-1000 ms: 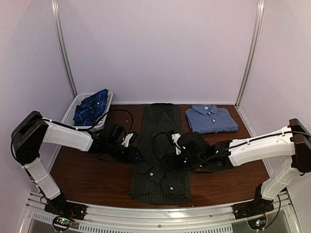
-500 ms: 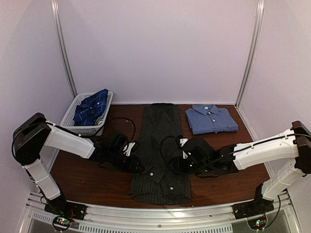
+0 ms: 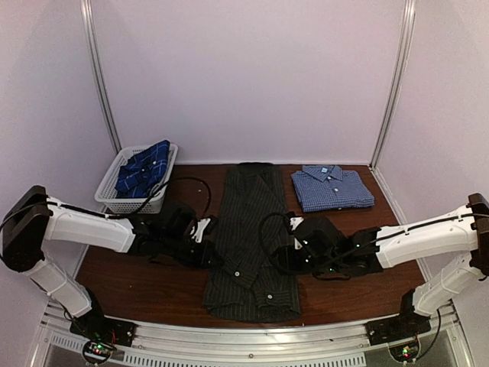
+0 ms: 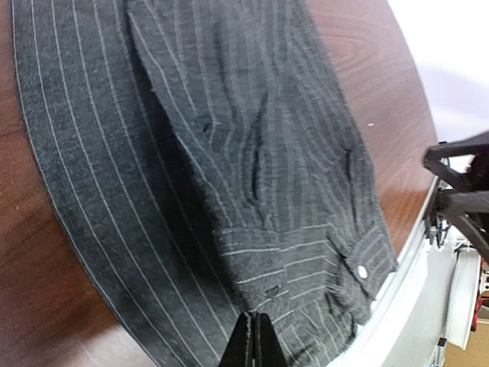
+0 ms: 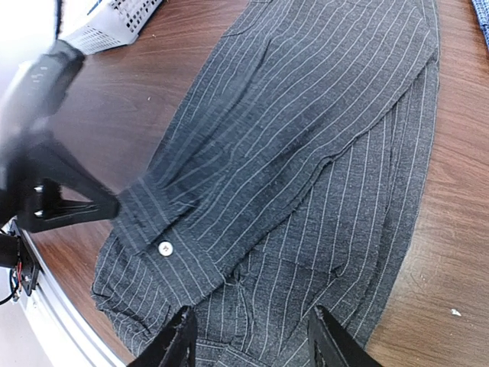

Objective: Fold and stack the long sleeve shirts
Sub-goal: Adjust the sleeve at the center of the board.

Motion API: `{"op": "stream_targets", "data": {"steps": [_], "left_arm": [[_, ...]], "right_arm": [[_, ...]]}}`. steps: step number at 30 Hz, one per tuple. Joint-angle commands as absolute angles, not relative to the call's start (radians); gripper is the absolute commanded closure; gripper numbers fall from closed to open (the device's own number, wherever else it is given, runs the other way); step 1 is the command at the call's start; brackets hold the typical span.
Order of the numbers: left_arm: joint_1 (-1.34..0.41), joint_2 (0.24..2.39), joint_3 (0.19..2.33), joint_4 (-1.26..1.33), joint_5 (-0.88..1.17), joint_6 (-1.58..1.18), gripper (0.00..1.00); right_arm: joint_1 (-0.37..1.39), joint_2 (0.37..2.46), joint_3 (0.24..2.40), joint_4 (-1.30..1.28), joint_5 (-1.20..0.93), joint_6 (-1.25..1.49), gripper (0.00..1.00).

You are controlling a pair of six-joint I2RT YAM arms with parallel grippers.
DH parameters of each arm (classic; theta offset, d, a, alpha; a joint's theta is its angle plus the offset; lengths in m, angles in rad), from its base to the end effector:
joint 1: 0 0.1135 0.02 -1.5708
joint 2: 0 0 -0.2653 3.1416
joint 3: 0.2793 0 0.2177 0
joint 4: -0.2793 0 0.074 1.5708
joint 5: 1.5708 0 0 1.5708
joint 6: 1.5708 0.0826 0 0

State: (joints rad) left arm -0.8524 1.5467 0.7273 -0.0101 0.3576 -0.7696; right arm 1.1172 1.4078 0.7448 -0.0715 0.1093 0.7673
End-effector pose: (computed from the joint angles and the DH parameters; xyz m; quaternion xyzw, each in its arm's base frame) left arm 0.1774 -0.2468 0.1551 0.1023 0.9138 -0.3726 0.1253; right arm 0.1372 0.2609 0.1892 -0.1370 0.9024 0.2986 0.2788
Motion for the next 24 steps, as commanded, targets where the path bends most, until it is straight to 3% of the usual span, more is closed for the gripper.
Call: {"op": "stream_targets", "data": {"steps": [1, 8, 24], "left_arm": [[-0.874, 1.469, 0.681, 0.005, 0.302, -0.816, 1.00], [-0.877, 1.398, 0.603, -0.034, 0.230, -0.878, 1.00], [-0.893, 1.463, 0.576, 0.035, 0.300, -0.922, 1.00]], "right_arm": [[1.121, 1.395, 0.733, -0.093, 0.151, 0.779, 0.50], [1.121, 1.404, 0.739, -0.108, 0.176, 0.803, 0.49], [1.087, 1.399, 0.735, -0.151, 0.199, 0.830, 0.49]]}}
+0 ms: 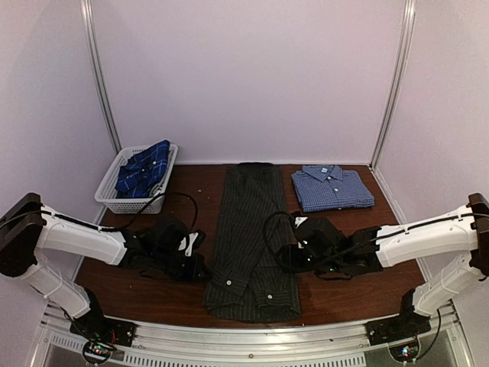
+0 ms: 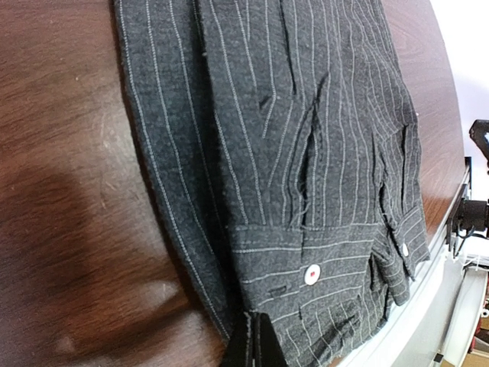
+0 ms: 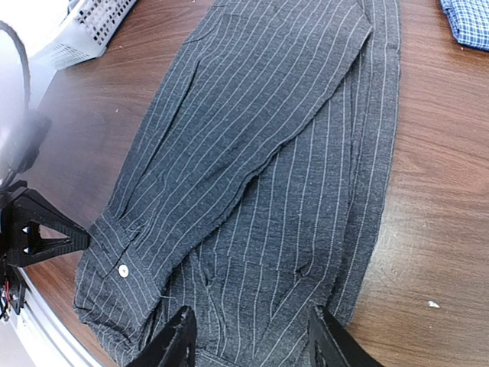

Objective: Fold and stack the long sleeve shirts
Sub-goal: Adjust the sleeve at the center of the board.

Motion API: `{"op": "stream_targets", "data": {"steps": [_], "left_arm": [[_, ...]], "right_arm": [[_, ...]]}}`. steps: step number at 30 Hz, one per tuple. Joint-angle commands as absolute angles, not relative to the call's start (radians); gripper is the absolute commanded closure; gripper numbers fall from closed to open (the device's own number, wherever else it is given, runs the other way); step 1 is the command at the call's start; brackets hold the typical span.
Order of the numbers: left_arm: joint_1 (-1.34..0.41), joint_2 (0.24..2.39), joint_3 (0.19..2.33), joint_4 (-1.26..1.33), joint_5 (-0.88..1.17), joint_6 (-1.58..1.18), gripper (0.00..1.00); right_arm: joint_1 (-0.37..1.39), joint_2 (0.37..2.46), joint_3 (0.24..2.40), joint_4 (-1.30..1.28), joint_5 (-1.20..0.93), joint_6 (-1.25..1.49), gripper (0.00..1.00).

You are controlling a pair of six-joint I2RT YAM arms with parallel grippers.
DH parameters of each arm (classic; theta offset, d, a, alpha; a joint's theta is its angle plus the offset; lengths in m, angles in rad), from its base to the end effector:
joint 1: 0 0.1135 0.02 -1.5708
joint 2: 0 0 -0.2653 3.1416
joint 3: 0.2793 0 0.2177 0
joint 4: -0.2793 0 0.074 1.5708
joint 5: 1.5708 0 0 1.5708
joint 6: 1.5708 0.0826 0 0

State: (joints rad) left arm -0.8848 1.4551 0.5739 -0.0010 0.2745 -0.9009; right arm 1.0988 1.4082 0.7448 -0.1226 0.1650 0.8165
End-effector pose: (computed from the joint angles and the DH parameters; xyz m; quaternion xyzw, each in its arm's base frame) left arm 0.1514 -0.2203 0.1352 0.0387 0.9328 -0.3412 0.1094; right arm 0.1434 0.2510 0.1837 -0.0983 0.9161 0.2679 0.2816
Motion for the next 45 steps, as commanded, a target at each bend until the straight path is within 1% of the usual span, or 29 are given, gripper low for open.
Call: {"op": "stream_targets", "data": {"steps": [1, 19, 24, 29, 31, 34, 35, 36, 39, 41, 45], "left_arm": [[-0.893, 1.464, 0.578, 0.023, 0.300, -0.922, 1.00], [-0.918, 1.484, 0.569, -0.050, 0.357, -0.924, 1.00], [-0.922, 1.510, 0.571, -0.051, 0.361, -0.915, 1.00], [-0.921, 1.487, 0.595, -0.084, 0.344, -0.896, 0.99], [-0.922, 1.462, 0.610, -0.120, 0.321, -0.881, 0.86], [-0.922, 1.424, 0.635, -0.201, 0.288, -0.856, 0.63], [-0.922, 1.407, 0.645, -0.228, 0.267, -0.849, 0.58], [-0.921, 1.387, 0.658, -0.258, 0.243, -0.840, 0.54], [-0.894, 1.352, 0.729, -0.344, 0.164, -0.778, 0.52], [-0.843, 1.358, 0.787, -0.344, 0.173, -0.731, 0.53], [-0.764, 1.440, 0.939, -0.279, 0.196, -0.634, 0.55]], "right_arm": [[1.086, 1.395, 0.730, -0.153, 0.197, 0.831, 0.49], [1.101, 1.401, 0.700, -0.178, 0.141, 0.847, 0.52], [1.101, 1.417, 0.711, -0.178, 0.156, 0.845, 0.52], [1.082, 1.412, 0.738, -0.180, 0.185, 0.833, 0.52], [1.058, 1.409, 0.750, -0.170, 0.180, 0.820, 0.52], [1.017, 1.412, 0.779, -0.141, 0.164, 0.795, 0.52], [1.002, 1.418, 0.792, -0.133, 0.157, 0.784, 0.52], [0.985, 1.425, 0.808, -0.120, 0.147, 0.771, 0.52], [0.928, 1.460, 0.859, -0.075, 0.102, 0.728, 0.52], [0.887, 1.491, 0.900, -0.041, 0.066, 0.697, 0.55], [0.818, 1.575, 0.998, -0.003, 0.004, 0.649, 0.64]]}}
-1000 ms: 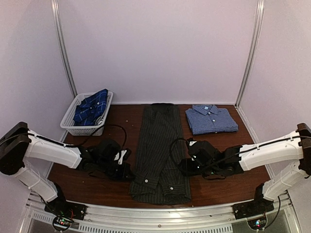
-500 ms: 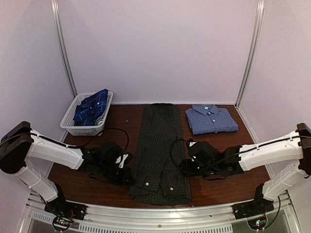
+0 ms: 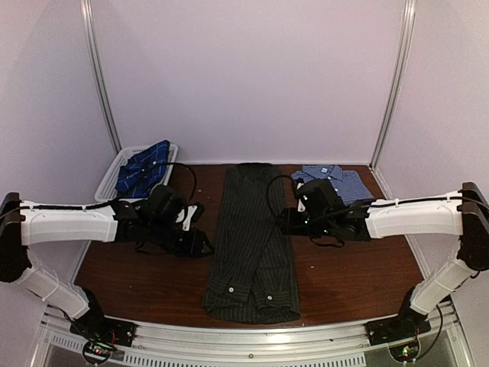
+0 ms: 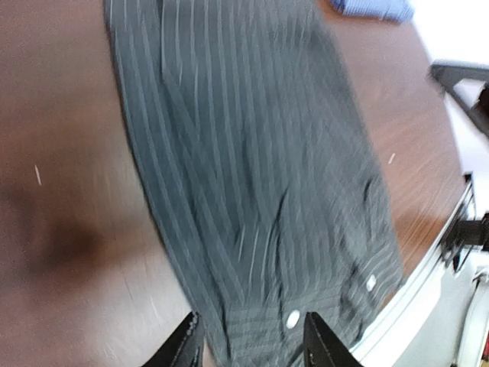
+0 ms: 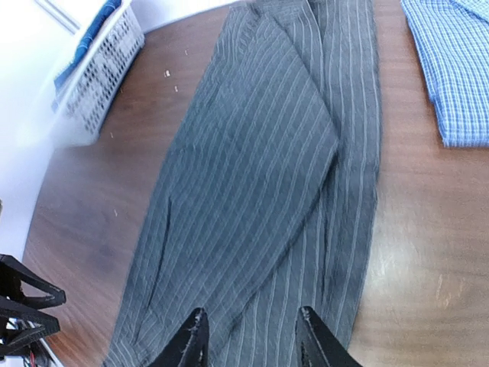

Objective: Fold and stack the long sleeve shirts
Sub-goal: Adjust the sleeve at the center of the board, then move the rectangle-folded shirt to the center of the board.

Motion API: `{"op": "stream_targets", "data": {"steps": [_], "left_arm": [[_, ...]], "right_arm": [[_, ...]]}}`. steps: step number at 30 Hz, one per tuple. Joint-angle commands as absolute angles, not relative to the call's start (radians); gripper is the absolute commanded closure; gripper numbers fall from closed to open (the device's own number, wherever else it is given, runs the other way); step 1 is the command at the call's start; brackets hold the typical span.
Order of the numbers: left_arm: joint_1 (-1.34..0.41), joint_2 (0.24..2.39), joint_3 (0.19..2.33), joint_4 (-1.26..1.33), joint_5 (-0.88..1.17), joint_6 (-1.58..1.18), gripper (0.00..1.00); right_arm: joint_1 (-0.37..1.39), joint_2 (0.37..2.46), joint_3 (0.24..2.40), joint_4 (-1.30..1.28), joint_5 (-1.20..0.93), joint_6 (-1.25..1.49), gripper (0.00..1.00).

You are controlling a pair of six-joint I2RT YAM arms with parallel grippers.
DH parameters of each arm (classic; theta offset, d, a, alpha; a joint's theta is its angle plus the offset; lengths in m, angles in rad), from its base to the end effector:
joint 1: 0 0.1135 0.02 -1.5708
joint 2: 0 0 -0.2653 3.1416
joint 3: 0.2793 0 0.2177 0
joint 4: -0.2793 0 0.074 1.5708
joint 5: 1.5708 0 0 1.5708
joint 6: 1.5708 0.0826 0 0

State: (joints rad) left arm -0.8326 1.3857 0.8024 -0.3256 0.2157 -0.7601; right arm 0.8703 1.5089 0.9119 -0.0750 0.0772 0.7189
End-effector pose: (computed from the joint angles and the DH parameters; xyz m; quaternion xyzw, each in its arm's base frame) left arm 0.1713 -0.2145 0.1871 0.0690 0.9384 -0.3021 0.1531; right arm 0.2194 0.2503 0.2129 -0.0513 0.8987 0.2854 0.3289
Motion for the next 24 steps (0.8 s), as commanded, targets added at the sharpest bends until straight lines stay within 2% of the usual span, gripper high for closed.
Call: {"op": "stream_targets", "data": {"steps": [1, 7, 14, 24], "left_arm": [[-0.738, 1.477, 0.976, -0.256, 0.218, -0.622, 0.55], [-0.689, 1.708, 1.199, -0.124, 0.264, -0.583, 0.59], [-0.646, 2.012, 1.417, -0.019, 0.280, -0.572, 0.62], [-0.596, 2.366, 1.744, -0.082, 0.290, -0.572, 0.65]], "right_arm": [[0.794, 1.599, 1.019, -0.002, -0.019, 0.640, 0.67], [0.713, 1.757, 1.101, 0.089, -0.157, 0.636, 0.82], [0.659, 1.936, 1.187, 0.154, -0.236, 0.646, 0.86], [0.576, 2.114, 1.271, 0.173, -0.269, 0.671, 0.88]]}}
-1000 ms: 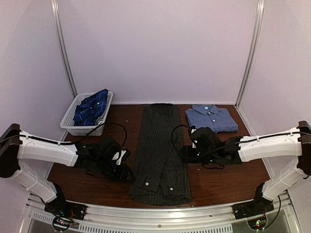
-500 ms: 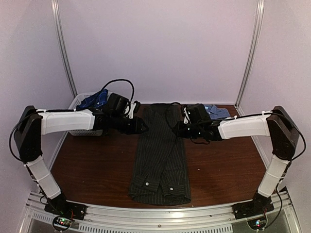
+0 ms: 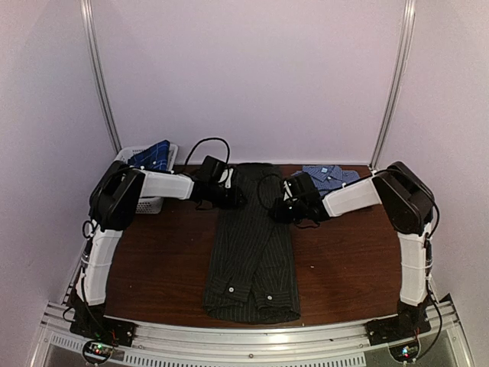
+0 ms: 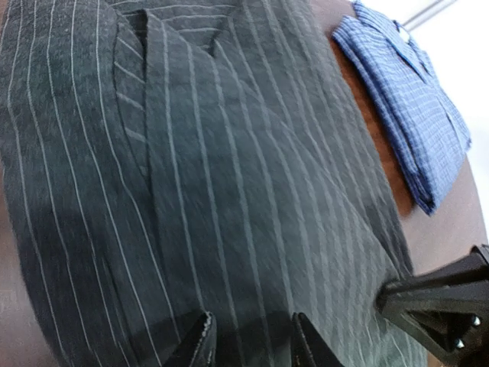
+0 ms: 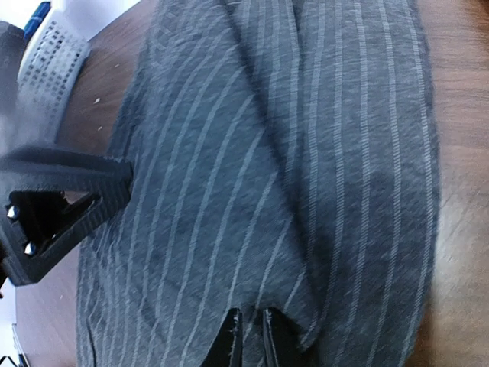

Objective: Fold and stack the long sleeve shirts
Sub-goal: Move the rectangle-folded shirt to the center of the board.

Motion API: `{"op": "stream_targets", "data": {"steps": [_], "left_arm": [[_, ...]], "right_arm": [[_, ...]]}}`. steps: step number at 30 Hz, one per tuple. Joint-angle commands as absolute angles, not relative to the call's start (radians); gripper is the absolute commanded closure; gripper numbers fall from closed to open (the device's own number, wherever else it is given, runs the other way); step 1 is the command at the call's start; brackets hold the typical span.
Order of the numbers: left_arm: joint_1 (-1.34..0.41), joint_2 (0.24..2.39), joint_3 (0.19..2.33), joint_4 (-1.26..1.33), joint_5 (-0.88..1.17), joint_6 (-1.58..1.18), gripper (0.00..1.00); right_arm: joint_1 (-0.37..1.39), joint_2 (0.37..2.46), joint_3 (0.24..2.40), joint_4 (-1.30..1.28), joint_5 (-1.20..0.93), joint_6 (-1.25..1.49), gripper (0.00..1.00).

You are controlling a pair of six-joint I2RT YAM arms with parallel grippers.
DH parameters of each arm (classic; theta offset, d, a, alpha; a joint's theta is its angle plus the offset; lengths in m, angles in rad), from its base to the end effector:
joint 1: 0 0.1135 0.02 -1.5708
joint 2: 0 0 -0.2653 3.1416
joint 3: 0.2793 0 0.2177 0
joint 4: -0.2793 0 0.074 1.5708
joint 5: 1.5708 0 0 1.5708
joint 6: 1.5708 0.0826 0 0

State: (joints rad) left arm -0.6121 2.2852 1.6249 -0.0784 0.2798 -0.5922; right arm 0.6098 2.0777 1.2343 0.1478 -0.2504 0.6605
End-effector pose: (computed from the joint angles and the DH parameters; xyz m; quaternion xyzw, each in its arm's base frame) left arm 0.4037 -0.3113 0.1297 0.0654 0.9051 -0.3318 0.2576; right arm 0.3580 0.2751 0.1303 -0.0301 0.8997 0.3405 0.2714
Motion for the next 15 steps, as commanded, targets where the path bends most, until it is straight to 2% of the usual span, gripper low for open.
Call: {"op": "stream_targets", "data": {"steps": [1, 7, 15], "left_arm": [[-0.593, 2.383, 1.757, -0.089, 0.282, -0.574, 0.65], [-0.566, 2.452, 1.809, -0.145, 0.267, -0.597, 0.68], [-0.540, 2.476, 1.888, -0.242, 0.236, -0.576, 0.69]], "right_arm": [[0.571, 2.125, 1.273, 0.172, -0.273, 0.671, 0.88], [0.561, 2.176, 1.315, 0.122, -0.282, 0.653, 0.89], [0.561, 2.141, 1.339, 0.051, -0.266, 0.639, 0.88]]}}
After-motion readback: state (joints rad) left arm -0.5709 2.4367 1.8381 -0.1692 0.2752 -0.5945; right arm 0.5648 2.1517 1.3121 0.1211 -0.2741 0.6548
